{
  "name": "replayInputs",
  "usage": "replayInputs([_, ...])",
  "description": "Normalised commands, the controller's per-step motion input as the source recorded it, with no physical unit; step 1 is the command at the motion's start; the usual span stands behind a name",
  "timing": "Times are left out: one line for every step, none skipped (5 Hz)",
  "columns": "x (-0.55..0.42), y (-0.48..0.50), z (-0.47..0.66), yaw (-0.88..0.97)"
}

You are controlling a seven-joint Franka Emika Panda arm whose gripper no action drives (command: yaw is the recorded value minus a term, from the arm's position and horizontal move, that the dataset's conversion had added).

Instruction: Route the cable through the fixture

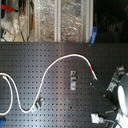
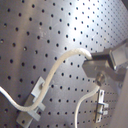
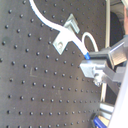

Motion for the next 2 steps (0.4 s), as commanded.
replayInputs([0.074,0.106,-0.02,0.07])
replayInputs([-0.195,-0.369,0.0,0.0])
